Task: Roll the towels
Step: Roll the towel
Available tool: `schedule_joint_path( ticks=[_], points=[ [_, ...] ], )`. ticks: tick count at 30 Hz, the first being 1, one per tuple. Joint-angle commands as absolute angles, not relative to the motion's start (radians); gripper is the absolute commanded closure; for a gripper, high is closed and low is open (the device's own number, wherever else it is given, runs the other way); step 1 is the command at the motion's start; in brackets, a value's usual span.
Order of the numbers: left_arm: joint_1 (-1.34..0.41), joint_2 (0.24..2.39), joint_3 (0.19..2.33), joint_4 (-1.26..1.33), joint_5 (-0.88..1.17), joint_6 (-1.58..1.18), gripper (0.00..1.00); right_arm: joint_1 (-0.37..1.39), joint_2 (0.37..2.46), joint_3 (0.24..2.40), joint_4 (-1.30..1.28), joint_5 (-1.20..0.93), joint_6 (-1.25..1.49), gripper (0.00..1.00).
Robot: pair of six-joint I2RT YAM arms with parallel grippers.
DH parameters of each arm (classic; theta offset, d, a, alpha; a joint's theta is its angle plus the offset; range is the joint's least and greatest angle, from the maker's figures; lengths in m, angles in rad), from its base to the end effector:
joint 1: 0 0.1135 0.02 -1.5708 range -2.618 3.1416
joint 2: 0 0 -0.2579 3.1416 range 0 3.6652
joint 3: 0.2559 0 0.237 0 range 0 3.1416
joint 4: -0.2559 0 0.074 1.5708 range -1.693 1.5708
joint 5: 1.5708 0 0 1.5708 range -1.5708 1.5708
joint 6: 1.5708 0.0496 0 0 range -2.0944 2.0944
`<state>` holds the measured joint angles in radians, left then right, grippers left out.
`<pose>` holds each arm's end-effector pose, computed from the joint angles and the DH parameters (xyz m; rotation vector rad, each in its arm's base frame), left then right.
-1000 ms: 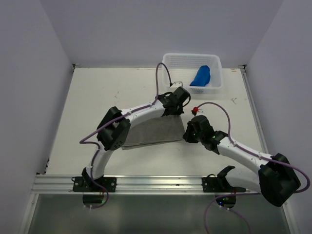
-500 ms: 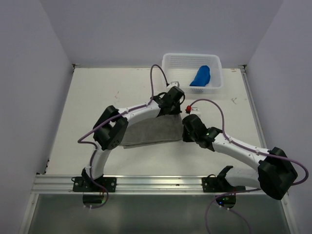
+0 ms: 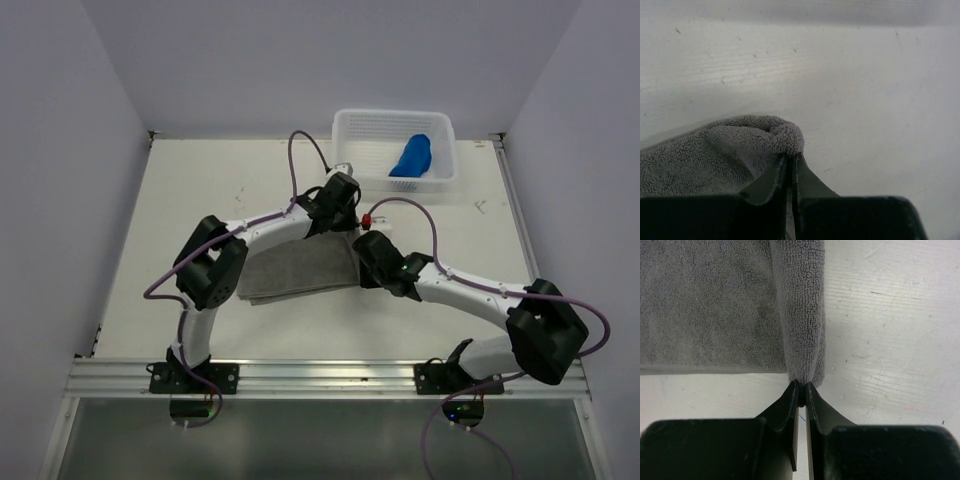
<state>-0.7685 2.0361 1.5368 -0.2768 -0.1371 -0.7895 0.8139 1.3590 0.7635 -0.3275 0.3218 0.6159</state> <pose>0.3308 -0.3104 0.2006 -0.0951 2.4181 -0.5950 0.1915 0.1799 0.1902 -0.1088 2.4406 0.2379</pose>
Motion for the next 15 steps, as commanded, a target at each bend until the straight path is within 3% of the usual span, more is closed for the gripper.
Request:
schedule_joint_path(
  ticks=[1, 15],
  points=[
    [-0.733, 1.967, 1.511, -0.163, -0.14, -0.758, 1.0, 0.83, 1.382, 0.799, -0.354, 0.304, 0.643, 1.0],
    [-0.678, 1.936, 1.417, -0.121, -0.101, -0.713, 1.0, 0.83, 1.453, 0.802, -0.227, 0.209, 0.68, 1.0]
  ],
)
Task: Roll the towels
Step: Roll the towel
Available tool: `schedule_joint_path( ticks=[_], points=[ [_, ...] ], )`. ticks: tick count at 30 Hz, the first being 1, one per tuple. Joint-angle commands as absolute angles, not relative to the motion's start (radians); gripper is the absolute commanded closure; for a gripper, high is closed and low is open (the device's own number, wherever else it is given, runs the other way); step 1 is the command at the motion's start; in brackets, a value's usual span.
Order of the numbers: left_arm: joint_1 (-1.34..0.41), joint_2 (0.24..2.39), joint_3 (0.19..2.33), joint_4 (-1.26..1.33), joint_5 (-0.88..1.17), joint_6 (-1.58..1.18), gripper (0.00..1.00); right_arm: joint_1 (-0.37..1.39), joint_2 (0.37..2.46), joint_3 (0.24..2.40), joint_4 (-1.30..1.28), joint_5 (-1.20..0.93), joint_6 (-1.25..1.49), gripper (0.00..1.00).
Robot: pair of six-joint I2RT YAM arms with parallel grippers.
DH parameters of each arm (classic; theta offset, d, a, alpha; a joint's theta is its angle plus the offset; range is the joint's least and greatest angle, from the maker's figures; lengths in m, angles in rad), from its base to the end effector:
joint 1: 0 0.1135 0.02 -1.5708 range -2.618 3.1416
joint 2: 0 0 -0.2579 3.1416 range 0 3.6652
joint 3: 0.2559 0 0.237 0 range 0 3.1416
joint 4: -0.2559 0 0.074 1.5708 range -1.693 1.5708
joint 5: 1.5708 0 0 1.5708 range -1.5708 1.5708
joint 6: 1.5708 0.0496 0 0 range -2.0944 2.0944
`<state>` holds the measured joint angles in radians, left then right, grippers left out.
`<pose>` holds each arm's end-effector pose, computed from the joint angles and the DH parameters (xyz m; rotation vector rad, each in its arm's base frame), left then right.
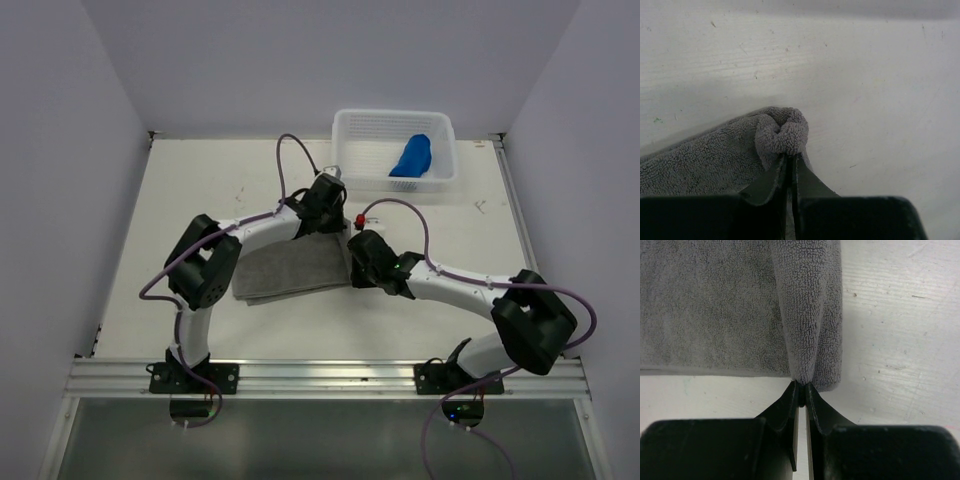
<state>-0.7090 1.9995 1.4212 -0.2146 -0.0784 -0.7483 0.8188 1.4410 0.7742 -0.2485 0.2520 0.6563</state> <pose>0.3355 -0.2826 0.1850 -0.0874 2.4447 -0.5959 0.1991 0.1948 0.1778 -0.0945 2.4736 0.3336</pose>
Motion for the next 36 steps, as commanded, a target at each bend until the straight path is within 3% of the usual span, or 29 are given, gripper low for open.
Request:
schedule_joint_path(
  ticks=[1, 17, 27, 32, 36],
  points=[
    [-0.677, 1.933, 1.416, -0.121, -0.101, -0.71, 1.0, 0.83, 1.456, 0.804, -0.222, 0.206, 0.68, 1.0],
    [-0.647, 1.956, 1.347, -0.083, -0.121, -0.643, 1.0, 0.828, 1.549, 0.81, -0.101, 0.129, 0.718, 0.97],
    [-0.644, 2.003, 1.33, -0.071, -0.134, -0.578, 1.0, 0.821, 1.554, 0.871, -0.136, 0.083, 0.707, 0.75],
    [-0.644, 2.022, 1.316, -0.067, -0.129, -0.574, 1.0, 0.804, 1.487, 0.877, -0.158, 0.054, 0.716, 0.55],
    [-0.646, 2.02, 1.304, -0.061, -0.123, -0.569, 1.0, 0.772, 1.418, 0.854, -0.163, 0.051, 0.742, 0.54]
  ],
)
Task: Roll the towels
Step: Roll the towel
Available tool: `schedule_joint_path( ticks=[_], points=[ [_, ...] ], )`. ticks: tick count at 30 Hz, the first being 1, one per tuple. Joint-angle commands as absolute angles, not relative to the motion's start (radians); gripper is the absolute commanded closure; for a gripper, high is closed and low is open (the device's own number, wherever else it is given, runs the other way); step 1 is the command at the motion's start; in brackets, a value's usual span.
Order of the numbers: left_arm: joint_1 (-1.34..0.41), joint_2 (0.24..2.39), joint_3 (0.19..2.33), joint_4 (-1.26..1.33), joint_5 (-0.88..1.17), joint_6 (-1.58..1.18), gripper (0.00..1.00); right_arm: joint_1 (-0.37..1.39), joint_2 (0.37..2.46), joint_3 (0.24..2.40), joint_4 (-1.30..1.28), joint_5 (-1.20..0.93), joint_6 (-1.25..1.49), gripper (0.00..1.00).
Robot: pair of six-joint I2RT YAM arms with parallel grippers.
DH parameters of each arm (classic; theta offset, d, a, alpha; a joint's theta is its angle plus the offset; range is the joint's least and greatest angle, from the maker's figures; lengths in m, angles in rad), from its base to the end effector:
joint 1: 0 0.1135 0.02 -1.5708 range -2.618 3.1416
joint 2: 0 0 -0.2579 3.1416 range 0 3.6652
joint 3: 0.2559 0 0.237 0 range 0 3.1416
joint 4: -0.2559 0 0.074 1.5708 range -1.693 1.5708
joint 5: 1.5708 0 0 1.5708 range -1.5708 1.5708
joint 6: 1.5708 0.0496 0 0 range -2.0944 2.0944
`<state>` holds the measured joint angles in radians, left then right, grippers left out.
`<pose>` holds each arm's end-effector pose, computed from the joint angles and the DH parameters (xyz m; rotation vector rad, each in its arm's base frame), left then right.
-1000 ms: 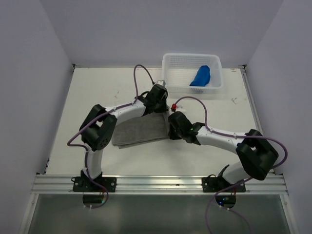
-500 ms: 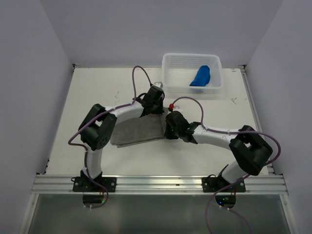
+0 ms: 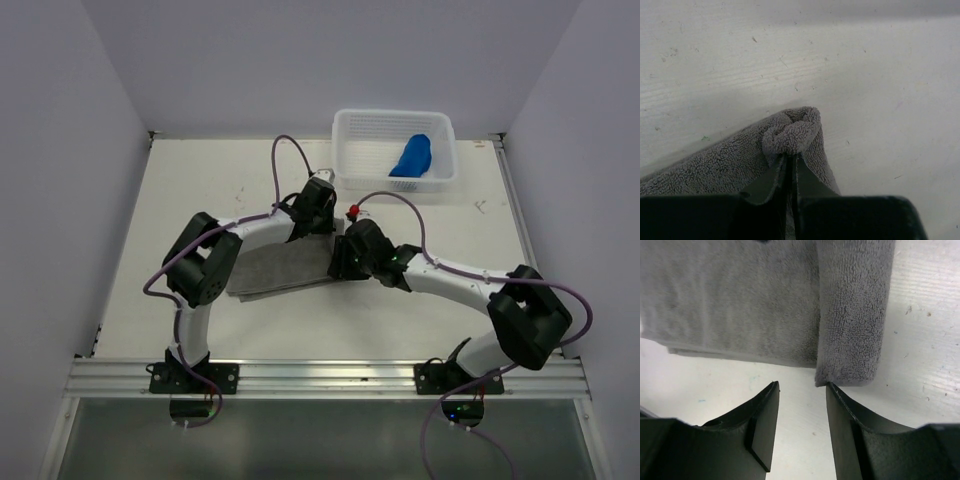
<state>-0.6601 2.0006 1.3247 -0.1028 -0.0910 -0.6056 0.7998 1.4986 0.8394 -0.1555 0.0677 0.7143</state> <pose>0.3438 -0.2612 0.1646 0.0198 2.4044 -0.5063 0.2143 0.2158 0.1879 -0.0726 2.4775 0.6150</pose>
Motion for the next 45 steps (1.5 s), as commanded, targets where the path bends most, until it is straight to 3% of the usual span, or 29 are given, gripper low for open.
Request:
schedule_joint_path(
  ticks=[1, 12, 35, 40, 45],
  points=[
    [-0.646, 2.017, 1.305, -0.061, -0.123, -0.565, 1.0, 0.761, 1.402, 0.845, -0.158, 0.043, 0.758, 0.54],
    [-0.646, 2.019, 1.299, -0.063, -0.112, -0.563, 1.0, 0.56, 1.39, 0.713, 0.038, -0.15, 0.874, 0.53],
    [-0.646, 2.002, 1.27, -0.077, -0.13, -0.555, 1.0, 0.548, 1.66, 0.643, 0.282, -0.259, 0.907, 0.45],
    [-0.644, 2.003, 1.264, -0.081, -0.137, -0.557, 1.0, 0.546, 1.557, 0.647, 0.224, -0.265, 0.859, 0.39],
    [-0.644, 1.999, 1.262, -0.08, -0.135, -0.557, 1.0, 0.546, 1.389, 0.707, 0.003, -0.183, 0.802, 0.37]
  ],
)
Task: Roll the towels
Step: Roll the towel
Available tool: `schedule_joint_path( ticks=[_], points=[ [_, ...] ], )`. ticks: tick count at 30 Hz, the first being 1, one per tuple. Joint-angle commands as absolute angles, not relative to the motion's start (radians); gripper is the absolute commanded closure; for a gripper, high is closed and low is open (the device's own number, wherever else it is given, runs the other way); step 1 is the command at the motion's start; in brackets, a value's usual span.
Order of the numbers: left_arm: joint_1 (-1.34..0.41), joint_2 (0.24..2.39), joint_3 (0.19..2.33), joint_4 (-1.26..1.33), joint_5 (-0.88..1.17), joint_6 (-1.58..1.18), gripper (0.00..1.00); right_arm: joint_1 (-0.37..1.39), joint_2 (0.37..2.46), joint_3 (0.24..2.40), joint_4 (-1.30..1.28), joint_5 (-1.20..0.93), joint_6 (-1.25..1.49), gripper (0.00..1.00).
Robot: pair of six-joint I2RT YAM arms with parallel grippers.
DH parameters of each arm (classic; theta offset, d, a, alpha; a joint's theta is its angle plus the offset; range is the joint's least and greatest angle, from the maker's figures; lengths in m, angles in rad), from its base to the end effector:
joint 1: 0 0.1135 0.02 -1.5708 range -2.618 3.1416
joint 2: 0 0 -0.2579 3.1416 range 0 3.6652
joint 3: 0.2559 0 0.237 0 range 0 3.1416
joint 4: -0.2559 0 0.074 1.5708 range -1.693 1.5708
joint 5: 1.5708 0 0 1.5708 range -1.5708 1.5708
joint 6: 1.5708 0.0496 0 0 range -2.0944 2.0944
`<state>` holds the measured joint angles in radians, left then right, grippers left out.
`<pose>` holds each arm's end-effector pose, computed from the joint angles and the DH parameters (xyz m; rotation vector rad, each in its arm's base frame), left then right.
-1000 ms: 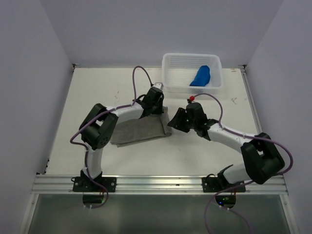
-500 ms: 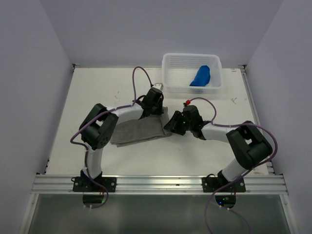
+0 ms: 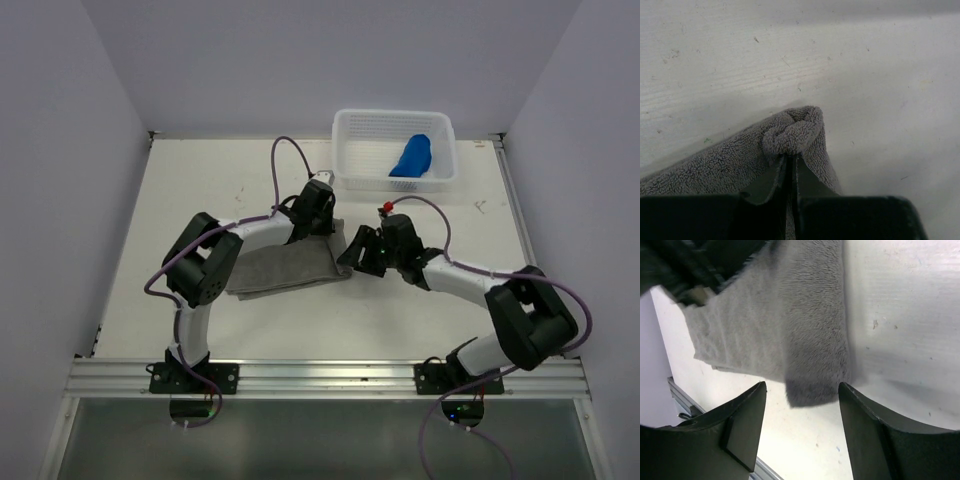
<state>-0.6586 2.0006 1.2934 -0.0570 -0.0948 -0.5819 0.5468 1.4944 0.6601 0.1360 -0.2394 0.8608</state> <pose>0.3428 -0.2593 0.1592 0.0432 2.3864 -0.4997 0.2436 0.1621 0.1625 0.2474 2.4416 0.9639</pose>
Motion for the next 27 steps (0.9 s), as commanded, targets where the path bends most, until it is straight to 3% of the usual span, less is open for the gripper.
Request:
schedule_joint_path(
  ticks=[1, 8, 27],
  points=[
    [-0.643, 1.997, 1.261, -0.078, -0.133, -0.557, 1.0, 0.545, 1.365, 0.707, -0.023, -0.169, 0.801, 0.36],
    [-0.644, 2.002, 1.256, -0.084, -0.135, -0.552, 1.0, 0.526, 1.324, 0.652, -0.009, -0.153, 0.851, 0.4],
    [-0.644, 1.988, 1.246, -0.092, -0.143, -0.548, 1.0, 0.52, 1.558, 0.649, 0.213, -0.271, 0.904, 0.41]
  ],
)
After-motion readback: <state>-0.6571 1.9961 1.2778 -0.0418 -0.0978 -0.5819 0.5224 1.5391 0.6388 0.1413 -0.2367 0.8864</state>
